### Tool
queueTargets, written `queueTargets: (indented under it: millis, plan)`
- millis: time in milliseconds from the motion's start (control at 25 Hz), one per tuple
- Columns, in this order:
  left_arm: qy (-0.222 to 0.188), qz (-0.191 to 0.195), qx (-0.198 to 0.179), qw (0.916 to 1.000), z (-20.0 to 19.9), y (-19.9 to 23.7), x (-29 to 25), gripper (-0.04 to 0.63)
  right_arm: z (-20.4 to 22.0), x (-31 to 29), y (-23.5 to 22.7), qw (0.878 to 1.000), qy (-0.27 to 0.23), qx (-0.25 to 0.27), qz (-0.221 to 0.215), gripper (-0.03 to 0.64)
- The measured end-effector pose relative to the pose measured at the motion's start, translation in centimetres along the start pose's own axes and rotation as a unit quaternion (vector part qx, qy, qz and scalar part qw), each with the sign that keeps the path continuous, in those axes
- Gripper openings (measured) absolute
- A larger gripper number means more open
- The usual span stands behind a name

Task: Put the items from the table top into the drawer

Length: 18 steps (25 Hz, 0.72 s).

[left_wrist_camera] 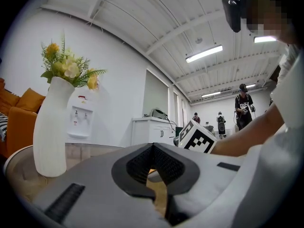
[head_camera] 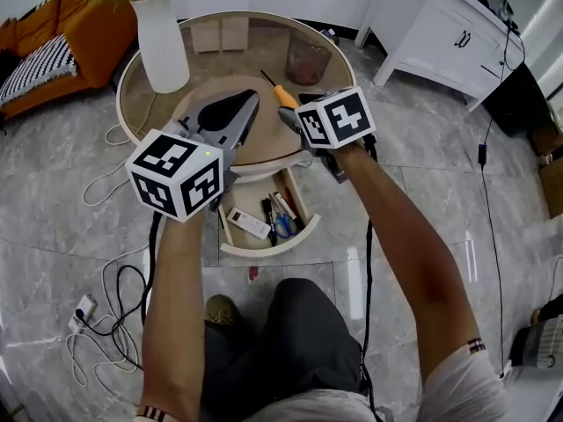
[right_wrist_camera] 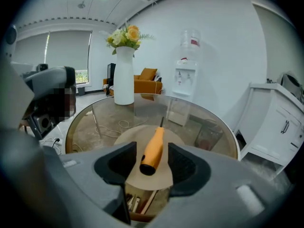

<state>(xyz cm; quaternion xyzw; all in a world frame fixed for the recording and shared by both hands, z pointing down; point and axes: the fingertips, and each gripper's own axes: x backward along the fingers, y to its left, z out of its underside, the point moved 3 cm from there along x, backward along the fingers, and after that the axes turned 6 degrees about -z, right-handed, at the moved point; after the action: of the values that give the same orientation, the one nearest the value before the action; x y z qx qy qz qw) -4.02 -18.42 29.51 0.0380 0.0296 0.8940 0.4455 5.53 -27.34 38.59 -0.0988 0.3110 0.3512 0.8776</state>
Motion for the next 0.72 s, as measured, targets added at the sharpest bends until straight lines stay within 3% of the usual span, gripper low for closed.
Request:
queueTargets:
  millis: [480,560,720]
  plan:
    - [-0.003,-0.007,0.0,1.0,0.0,-0.3,1.2,-0.002,-0.1,-1.8,-1.5,0.998,0.051,-0.045,0.005,0.198]
    - [-0.005,-0.006,0.0,1.0,-0.1,-0.6,1.3,-0.002,-0.1,-1.8,-1.3,0.998,0.055,-0.04,0.006,0.134]
    - [-0.007,0.001,0.0,1.0,-0.2,-1.4,1.3,-0.002,-0.1,-1.6,-1.0,0.998,0.053,-0.033,0.018,0.127]
